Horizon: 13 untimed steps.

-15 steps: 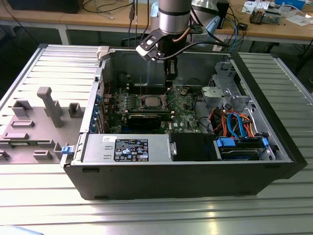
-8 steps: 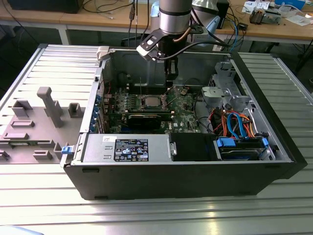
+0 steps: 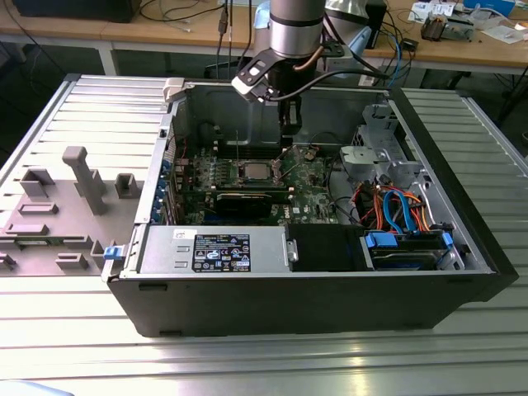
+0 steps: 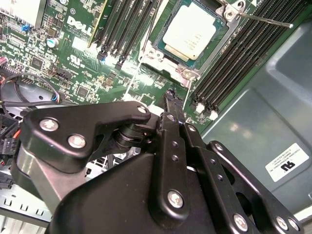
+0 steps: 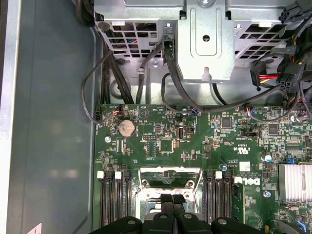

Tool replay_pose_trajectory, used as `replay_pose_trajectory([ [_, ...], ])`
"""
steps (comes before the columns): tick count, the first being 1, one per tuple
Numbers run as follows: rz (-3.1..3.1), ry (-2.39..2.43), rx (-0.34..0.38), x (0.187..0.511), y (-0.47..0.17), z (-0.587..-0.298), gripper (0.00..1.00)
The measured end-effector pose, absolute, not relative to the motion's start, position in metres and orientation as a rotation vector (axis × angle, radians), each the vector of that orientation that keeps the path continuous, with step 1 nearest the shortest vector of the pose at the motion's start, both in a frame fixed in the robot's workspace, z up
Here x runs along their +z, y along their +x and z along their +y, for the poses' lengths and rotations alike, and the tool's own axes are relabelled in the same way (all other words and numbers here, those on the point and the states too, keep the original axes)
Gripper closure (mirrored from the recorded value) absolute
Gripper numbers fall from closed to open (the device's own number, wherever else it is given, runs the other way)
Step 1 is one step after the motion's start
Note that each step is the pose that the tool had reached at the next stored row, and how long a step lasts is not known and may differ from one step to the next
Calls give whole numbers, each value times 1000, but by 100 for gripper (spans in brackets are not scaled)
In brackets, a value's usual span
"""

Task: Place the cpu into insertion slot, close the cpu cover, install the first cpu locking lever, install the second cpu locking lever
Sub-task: 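Close the cpu cover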

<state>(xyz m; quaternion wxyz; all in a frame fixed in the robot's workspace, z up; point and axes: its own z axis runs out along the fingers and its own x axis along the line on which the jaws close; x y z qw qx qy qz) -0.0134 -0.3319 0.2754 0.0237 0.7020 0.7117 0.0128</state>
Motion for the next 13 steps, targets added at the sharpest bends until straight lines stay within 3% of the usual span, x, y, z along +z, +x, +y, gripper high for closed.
replay_pose_trajectory([
  [13,2203,2173,40,275,-10,-332,89],
])
